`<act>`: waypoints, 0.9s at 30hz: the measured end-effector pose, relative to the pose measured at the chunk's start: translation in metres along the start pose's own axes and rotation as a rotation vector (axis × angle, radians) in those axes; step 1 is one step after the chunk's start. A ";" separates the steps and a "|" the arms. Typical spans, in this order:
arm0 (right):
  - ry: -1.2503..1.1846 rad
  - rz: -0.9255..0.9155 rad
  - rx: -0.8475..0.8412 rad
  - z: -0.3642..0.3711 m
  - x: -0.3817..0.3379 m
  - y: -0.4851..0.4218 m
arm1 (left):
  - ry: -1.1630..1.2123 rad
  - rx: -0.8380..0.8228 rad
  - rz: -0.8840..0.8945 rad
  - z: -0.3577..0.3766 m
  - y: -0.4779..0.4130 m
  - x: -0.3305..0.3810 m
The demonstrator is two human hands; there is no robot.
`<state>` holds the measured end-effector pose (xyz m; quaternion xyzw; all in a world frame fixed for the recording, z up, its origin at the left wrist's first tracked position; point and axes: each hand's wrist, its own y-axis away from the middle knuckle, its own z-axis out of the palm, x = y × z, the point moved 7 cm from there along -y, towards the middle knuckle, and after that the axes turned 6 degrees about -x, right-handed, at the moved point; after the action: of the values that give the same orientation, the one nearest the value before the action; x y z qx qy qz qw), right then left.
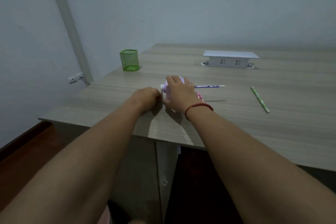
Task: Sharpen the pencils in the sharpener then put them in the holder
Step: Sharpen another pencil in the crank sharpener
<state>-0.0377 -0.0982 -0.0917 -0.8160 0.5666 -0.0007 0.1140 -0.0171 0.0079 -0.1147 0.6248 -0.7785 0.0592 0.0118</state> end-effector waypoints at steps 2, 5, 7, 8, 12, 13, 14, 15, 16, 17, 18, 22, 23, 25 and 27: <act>0.000 0.003 0.003 0.001 0.001 -0.001 | -0.063 0.009 -0.004 -0.010 -0.012 -0.001; 0.006 0.014 0.019 0.000 0.002 -0.001 | -0.146 -0.013 0.040 -0.021 -0.023 0.000; 0.016 0.010 0.009 0.000 0.003 -0.001 | -0.141 -0.011 0.078 -0.030 -0.028 0.002; 0.020 0.007 0.008 0.001 0.003 -0.001 | -0.128 0.003 0.095 -0.035 -0.030 0.002; 0.064 0.008 -0.011 -0.004 0.003 -0.001 | -0.147 0.078 0.138 -0.041 -0.025 0.006; 0.081 0.002 -0.018 -0.004 0.001 -0.001 | -0.154 0.099 0.143 -0.040 -0.022 0.006; 0.097 -0.005 -0.020 -0.005 -0.001 0.000 | -0.159 0.118 0.150 -0.038 -0.020 0.006; 0.103 -0.010 -0.018 -0.005 -0.002 0.000 | -0.168 0.131 0.155 -0.037 -0.018 0.006; 0.099 -0.009 -0.011 -0.006 -0.004 -0.001 | -0.176 0.142 0.160 -0.037 -0.017 0.005; 0.091 -0.003 -0.006 -0.006 -0.003 0.000 | -0.176 0.152 0.165 -0.038 -0.017 0.005; 0.083 0.002 -0.003 -0.006 -0.003 0.000 | -0.171 0.158 0.170 -0.038 -0.016 0.004; 0.108 0.002 -0.039 -0.003 -0.008 -0.006 | -0.162 0.150 0.170 -0.036 -0.018 -0.001; 0.111 0.000 -0.047 -0.002 -0.009 -0.008 | -0.157 0.148 0.171 -0.036 -0.019 -0.003; 0.104 0.004 -0.047 -0.003 -0.008 -0.012 | -0.154 0.162 0.176 -0.042 -0.023 -0.004; 0.093 0.021 -0.045 -0.004 -0.004 -0.014 | -0.166 0.188 0.206 -0.051 -0.026 -0.001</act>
<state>-0.0270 -0.0902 -0.0851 -0.8116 0.5796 -0.0249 0.0693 0.0053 0.0090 -0.0624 0.5429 -0.8276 0.0809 -0.1176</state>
